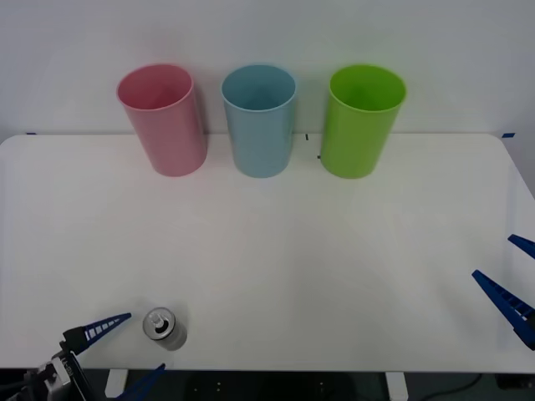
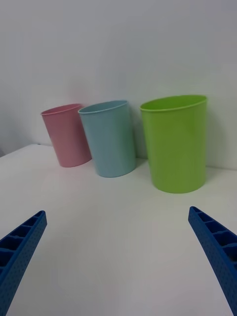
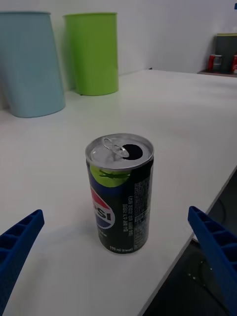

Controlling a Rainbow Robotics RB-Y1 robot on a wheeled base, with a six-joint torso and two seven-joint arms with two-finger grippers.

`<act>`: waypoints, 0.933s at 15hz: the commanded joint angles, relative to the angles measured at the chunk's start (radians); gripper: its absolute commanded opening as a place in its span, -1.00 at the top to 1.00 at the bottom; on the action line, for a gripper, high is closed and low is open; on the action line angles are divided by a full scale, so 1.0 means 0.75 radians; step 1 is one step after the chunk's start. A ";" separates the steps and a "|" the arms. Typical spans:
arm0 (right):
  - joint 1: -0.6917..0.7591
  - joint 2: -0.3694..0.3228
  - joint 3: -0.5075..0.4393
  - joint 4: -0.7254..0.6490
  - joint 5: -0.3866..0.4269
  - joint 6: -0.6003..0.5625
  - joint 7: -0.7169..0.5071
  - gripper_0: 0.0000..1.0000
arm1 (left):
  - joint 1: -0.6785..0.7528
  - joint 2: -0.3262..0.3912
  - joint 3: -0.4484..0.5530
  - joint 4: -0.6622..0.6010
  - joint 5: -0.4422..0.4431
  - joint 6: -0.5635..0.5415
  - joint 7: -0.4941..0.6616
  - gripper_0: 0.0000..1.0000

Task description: Grasp the object on the table and drop it into the matching bin: aluminum can to the light blue bin, PET bottle to the pink bin.

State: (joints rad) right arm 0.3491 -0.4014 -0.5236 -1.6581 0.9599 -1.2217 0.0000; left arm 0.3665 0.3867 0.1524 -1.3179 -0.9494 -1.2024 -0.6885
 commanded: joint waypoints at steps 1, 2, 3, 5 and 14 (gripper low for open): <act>0.000 0.000 0.000 0.000 0.000 0.000 0.000 -1.00 | -0.024 -0.059 0.012 0.002 -0.057 0.012 0.000 -1.00; 0.000 0.000 0.000 0.000 0.000 0.000 0.000 -1.00 | -0.033 -0.076 0.016 0.002 -0.078 0.016 0.000 -1.00; 0.000 0.000 0.000 0.000 0.000 0.000 0.000 -1.00 | -0.041 -0.094 0.016 0.002 -0.092 0.024 0.000 -1.00; 0.000 0.000 0.000 0.000 0.000 0.000 0.000 -1.00 | -0.065 -0.123 0.014 0.025 -0.121 0.028 0.000 -1.00; 0.000 0.000 0.000 0.000 0.000 0.000 0.000 -1.00 | -0.198 -0.139 -0.036 0.172 -0.135 0.036 -0.033 -1.00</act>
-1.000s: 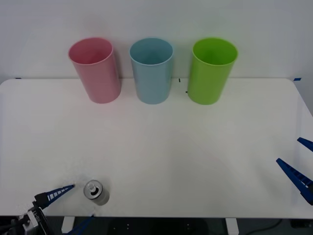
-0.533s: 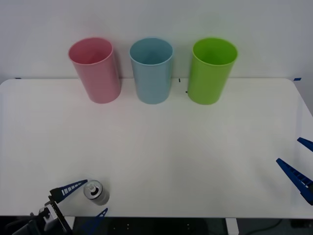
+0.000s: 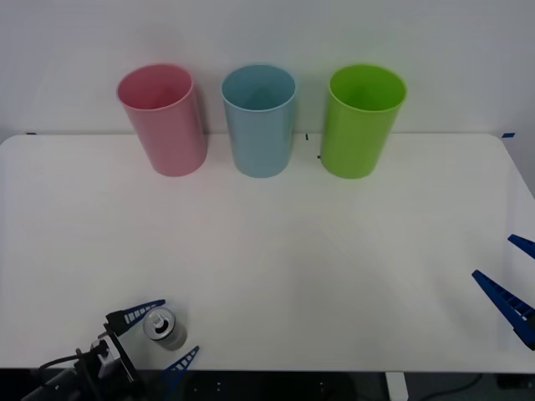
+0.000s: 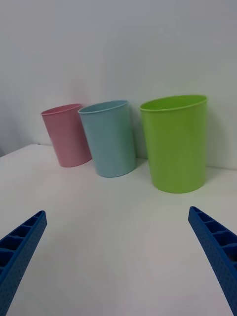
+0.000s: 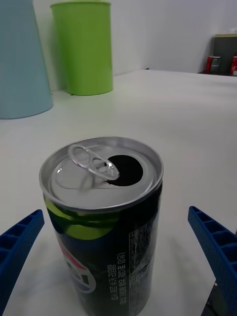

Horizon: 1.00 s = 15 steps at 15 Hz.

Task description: Grasp the object on the table and drop it into the matching bin: aluminum can to the light blue bin, PET bottle to the pink bin.

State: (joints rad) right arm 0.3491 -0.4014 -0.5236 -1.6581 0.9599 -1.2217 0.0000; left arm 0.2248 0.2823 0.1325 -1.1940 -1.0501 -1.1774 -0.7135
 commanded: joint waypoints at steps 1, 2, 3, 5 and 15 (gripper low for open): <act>0.000 0.000 0.000 0.000 0.000 0.000 0.000 -1.00 | -0.011 -0.002 -0.009 0.007 -0.001 0.003 -0.002 -1.00; 0.000 0.000 0.000 0.000 0.000 0.000 0.000 -1.00 | -0.013 -0.002 -0.009 0.007 -0.001 0.003 0.000 -1.00; 0.000 0.000 0.000 0.000 0.000 0.000 0.000 -1.00 | -0.013 -0.002 -0.009 0.007 -0.001 0.003 0.000 -1.00; 0.000 0.000 0.000 0.000 0.000 0.000 0.000 -1.00 | -0.015 -0.002 -0.009 0.007 0.001 0.003 0.000 -0.66; 0.000 0.000 0.000 0.000 0.000 0.000 0.000 -1.00 | -0.015 -0.004 0.001 0.007 0.013 0.003 0.004 1.00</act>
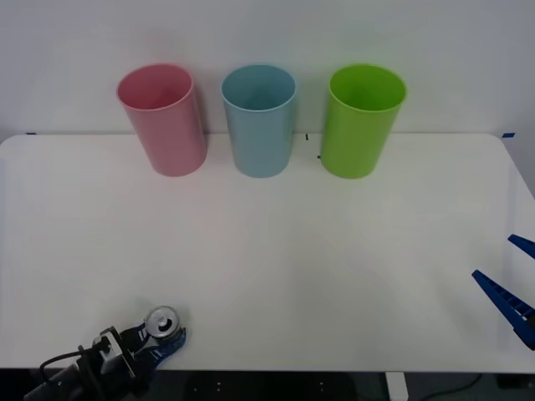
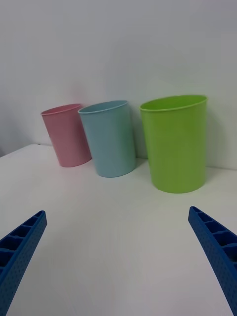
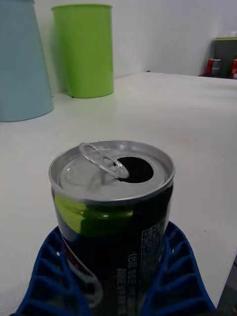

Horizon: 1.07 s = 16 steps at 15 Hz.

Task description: Grasp the object on the table and drop it into the matching bin: aluminum can to the light blue bin, PET bottle to the pink bin.

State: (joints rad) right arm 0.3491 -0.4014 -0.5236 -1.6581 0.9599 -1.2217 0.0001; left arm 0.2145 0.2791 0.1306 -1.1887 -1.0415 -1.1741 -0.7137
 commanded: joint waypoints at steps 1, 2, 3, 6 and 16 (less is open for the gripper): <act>0.000 0.000 0.000 0.000 0.000 0.000 0.000 -1.00 | -0.002 0.000 0.008 0.000 0.004 -0.001 0.007 1.00; 0.000 0.000 0.000 0.000 0.000 0.000 0.000 -1.00 | -0.002 0.000 0.010 0.000 0.006 -0.001 0.009 1.00; 0.000 0.000 0.000 0.000 0.000 0.000 0.000 -1.00 | -0.002 0.000 0.014 -0.002 0.012 -0.001 0.013 1.00; 0.000 0.000 0.000 0.000 0.000 0.000 0.000 -1.00 | -0.002 0.002 0.041 -0.029 0.025 -0.001 0.039 1.00; 0.000 0.000 0.000 0.000 0.000 0.000 0.000 -1.00 | 0.000 0.002 0.151 -0.221 0.166 0.048 0.299 1.00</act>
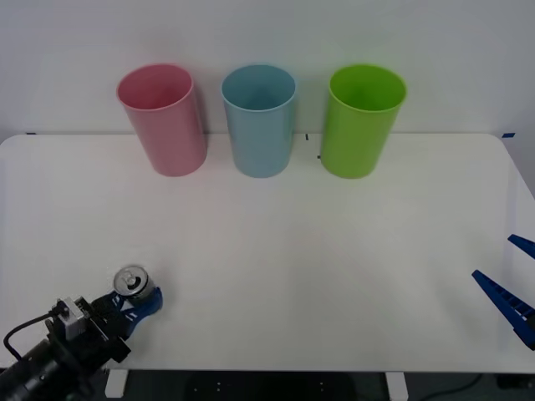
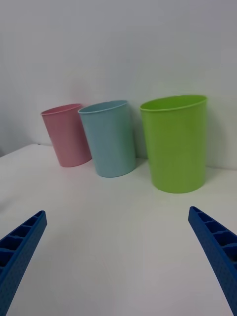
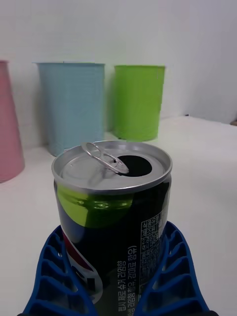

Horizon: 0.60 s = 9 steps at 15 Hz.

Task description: Grasp the object on the table and drop it into the matching bin: aluminum can to the light blue bin, PET bottle to the pink bin.

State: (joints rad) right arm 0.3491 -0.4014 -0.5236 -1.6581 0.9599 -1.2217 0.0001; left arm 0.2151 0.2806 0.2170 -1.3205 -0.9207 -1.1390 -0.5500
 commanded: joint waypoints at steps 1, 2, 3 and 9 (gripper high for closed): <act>0.000 0.000 0.000 0.000 0.000 0.000 0.000 -1.00 | 0.000 0.000 0.069 -0.076 0.005 0.001 0.130 1.00; 0.000 0.000 0.000 0.000 0.000 0.000 0.000 -1.00 | 0.000 0.000 0.083 -0.105 0.009 0.001 0.163 1.00; 0.000 0.000 0.000 0.000 0.000 0.000 0.000 -1.00 | -0.005 0.000 0.101 -0.142 0.009 0.003 0.204 1.00; 0.000 0.000 0.000 0.000 0.000 0.000 0.000 -1.00 | -0.101 0.002 0.081 -0.434 -0.122 0.255 0.578 1.00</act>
State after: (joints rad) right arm 0.3491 -0.4014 -0.5236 -1.6581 0.9599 -1.2217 -0.0001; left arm 0.1554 0.2812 0.2846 -1.6304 -1.0001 -0.9669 -0.1501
